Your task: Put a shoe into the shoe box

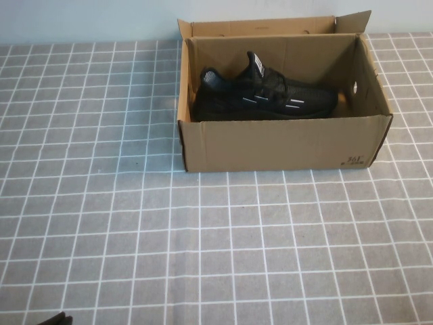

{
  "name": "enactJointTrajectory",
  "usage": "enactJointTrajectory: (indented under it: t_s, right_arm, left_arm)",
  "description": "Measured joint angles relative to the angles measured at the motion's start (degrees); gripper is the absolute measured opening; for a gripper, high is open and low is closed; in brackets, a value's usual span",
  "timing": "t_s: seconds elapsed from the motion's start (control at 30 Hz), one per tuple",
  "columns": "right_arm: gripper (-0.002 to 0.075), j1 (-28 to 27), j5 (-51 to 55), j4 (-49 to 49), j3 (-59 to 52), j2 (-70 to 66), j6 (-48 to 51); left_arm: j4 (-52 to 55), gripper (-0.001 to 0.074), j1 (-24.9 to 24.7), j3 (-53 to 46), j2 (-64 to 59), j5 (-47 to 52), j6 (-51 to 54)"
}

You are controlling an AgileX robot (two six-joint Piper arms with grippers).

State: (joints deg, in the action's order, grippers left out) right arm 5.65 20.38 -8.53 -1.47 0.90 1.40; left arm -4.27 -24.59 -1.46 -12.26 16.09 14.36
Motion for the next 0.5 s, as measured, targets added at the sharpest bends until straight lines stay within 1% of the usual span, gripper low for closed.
enactJointTrajectory:
  t_s: [0.27, 0.37, 0.43, 0.5]
  right_arm:
    - [-0.0016, 0.0, 0.0, 0.0, 0.0, 0.0, 0.0]
    - [-0.0016, 0.0, 0.0, 0.0, 0.0, 0.0, 0.0]
    - [-0.0016, 0.0, 0.0, 0.0, 0.0, 0.0, 0.0]
    - [-0.0016, 0.0, 0.0, 0.0, 0.0, 0.0, 0.0]
  left_arm:
    - [0.0, -0.0001, 0.0, 0.0, 0.0, 0.0, 0.0]
    - [-0.5, -0.0001, 0.0, 0.0, 0.2, -2.6, 0.0]
    - [-2.2, -0.0001, 0.9, 0.0, 1.6, -5.6, 0.0]
    - [-2.9, -0.0001, 3.6, 0.0, 3.9, -8.4, -0.3]
